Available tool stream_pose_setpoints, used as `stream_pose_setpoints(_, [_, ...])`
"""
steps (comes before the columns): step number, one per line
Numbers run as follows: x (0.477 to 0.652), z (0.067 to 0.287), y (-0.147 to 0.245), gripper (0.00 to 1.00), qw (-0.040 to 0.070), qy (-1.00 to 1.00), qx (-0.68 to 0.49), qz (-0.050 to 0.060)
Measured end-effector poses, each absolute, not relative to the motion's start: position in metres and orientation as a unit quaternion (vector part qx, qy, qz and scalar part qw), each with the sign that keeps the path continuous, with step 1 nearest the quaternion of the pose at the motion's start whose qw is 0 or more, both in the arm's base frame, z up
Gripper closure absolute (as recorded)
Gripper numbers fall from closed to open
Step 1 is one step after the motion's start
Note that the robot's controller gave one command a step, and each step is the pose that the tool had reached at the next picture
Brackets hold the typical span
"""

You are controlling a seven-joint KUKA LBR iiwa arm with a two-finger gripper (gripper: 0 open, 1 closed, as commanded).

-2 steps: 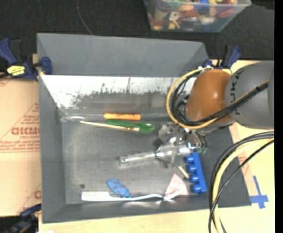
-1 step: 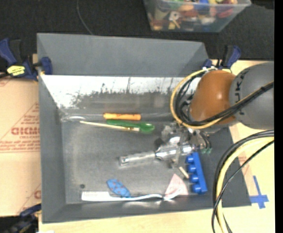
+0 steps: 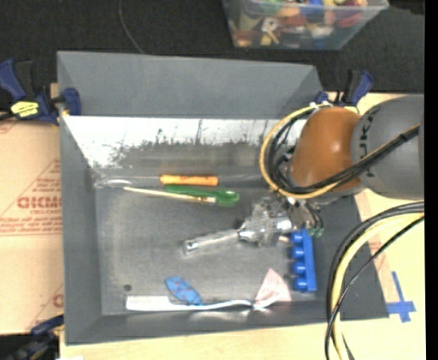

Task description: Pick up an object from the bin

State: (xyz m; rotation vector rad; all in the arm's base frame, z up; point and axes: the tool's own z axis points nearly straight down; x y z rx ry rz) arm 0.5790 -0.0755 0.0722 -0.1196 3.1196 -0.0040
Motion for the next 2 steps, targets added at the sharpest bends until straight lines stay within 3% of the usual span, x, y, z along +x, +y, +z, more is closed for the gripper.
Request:
stream_pose_setpoints(1, [0.579,0.072,-0.076,1.0,0.01,0.999,-0.038,-0.001])
stream_pose_setpoints(2, [0.576,0.114,-0.076,1.0,0.005,0.999,-0.038,-0.001])
